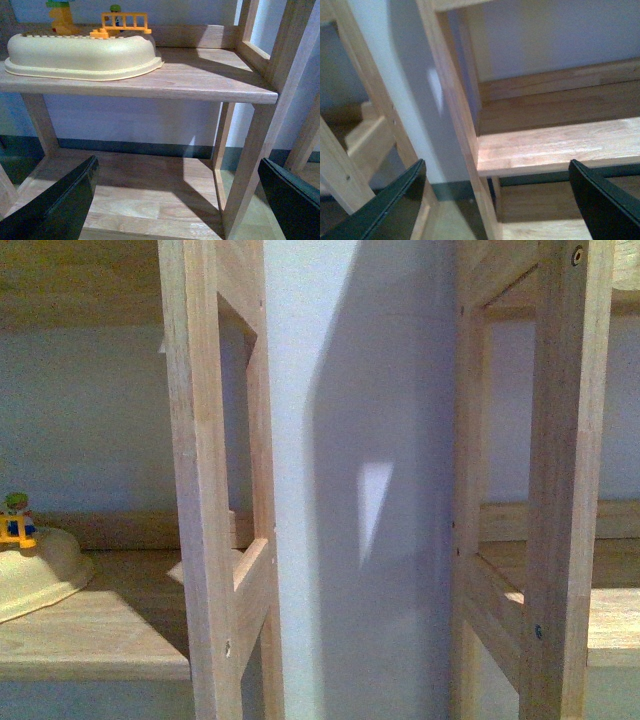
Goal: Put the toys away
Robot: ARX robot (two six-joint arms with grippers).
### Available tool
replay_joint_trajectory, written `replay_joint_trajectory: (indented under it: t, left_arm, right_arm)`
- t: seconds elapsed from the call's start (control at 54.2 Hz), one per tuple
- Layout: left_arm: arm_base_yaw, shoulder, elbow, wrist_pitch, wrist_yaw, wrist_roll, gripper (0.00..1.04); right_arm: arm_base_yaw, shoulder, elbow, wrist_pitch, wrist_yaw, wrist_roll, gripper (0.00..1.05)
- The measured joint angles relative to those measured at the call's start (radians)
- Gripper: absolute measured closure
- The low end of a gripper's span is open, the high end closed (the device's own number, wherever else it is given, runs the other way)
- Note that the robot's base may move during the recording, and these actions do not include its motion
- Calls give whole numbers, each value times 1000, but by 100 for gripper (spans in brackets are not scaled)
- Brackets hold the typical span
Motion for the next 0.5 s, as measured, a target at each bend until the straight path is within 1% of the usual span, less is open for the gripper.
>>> replay_joint_trajectory:
  t: [0.074, 0.111, 0.129, 0.221, 0.24, 0.313, 0.369, 0.442, 0.498]
  left_arm:
    - [0, 0, 0, 0, 0, 0, 6]
    - [0, 0, 0, 0, 0, 0, 6]
    - [0, 0, 0, 0, 0, 0, 6]
    - [0, 0, 0, 0, 0, 0, 6]
    - [0, 0, 0, 0, 0, 0, 6]
    - [0, 0, 0, 0, 0, 0, 6]
    - [0, 0, 0, 0, 0, 0, 6]
    - [0, 0, 0, 0, 0, 0, 6]
    - [0, 0, 0, 0, 0, 0, 6]
  right_arm:
    - [-1, -29, -51, 20, -3, -46, 39]
    - [-2, -48, -86, 33, -3, -61, 46]
    - [-2, -52, -94, 36, -3, -64, 47]
    - [-3, -87, -163, 62, -3, -83, 63]
    - [-3, -91, -170, 65, -4, -85, 65]
    - [-3, -126, -230, 88, -4, -94, 82]
    - [-4, -144, -261, 100, -4, -99, 92]
    - [-4, -161, -289, 110, -4, -102, 102]
    - [-4, -174, -309, 118, -4, -103, 101]
